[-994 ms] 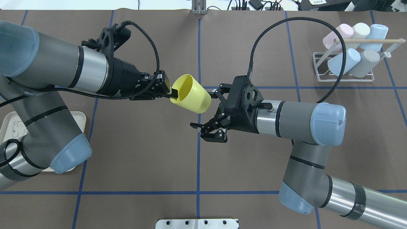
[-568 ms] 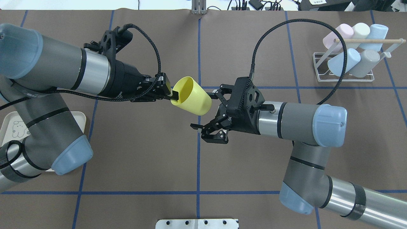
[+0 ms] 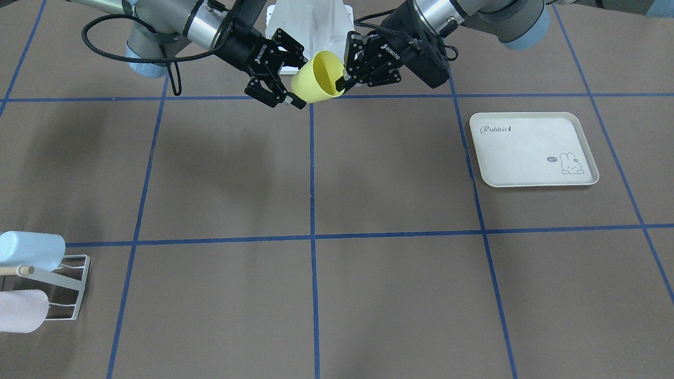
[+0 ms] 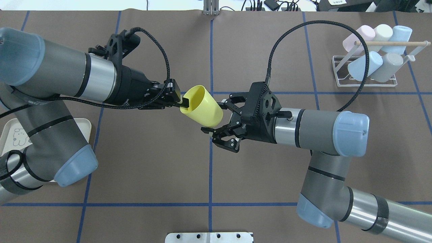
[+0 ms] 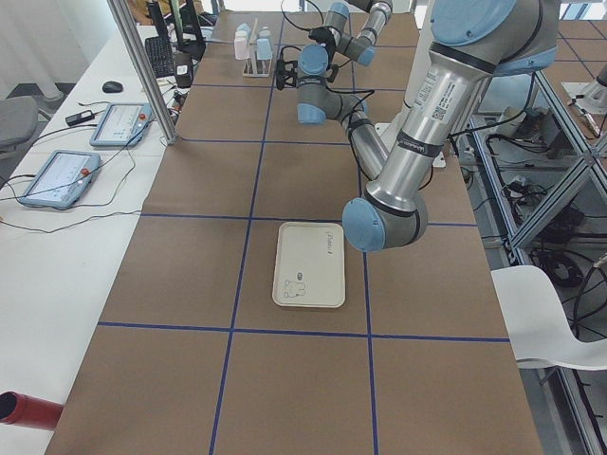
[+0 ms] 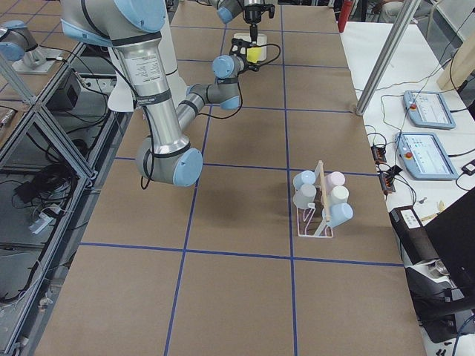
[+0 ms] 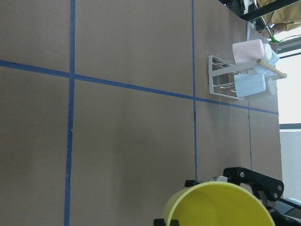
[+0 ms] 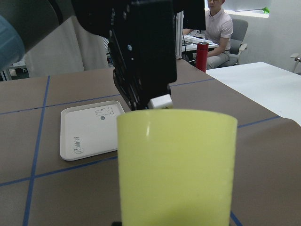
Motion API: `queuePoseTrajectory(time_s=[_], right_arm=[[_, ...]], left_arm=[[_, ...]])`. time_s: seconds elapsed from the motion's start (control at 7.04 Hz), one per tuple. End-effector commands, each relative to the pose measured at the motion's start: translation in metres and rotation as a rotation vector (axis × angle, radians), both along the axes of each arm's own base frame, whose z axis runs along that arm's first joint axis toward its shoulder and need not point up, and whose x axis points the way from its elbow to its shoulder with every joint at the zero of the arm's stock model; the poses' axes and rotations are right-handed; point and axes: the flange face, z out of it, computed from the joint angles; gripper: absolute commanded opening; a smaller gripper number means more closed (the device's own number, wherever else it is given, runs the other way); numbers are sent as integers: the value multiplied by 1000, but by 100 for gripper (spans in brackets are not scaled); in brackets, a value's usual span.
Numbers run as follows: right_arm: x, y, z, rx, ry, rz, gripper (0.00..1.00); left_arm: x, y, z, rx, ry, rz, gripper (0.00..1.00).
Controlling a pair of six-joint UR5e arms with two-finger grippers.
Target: Transfer IKEA cup to right arm and place on rack
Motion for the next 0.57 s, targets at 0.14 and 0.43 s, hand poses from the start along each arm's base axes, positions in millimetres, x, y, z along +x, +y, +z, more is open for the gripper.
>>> queuePoseTrajectory(time_s=[0.14,0.43], right_arm=[[1,1,-1,2,-3,0,41],[1,1,-1,2,-3,1,28]], left_arm=[[0,0,0,0,0,0,0],[0,0,1,-1,-2,2,0]])
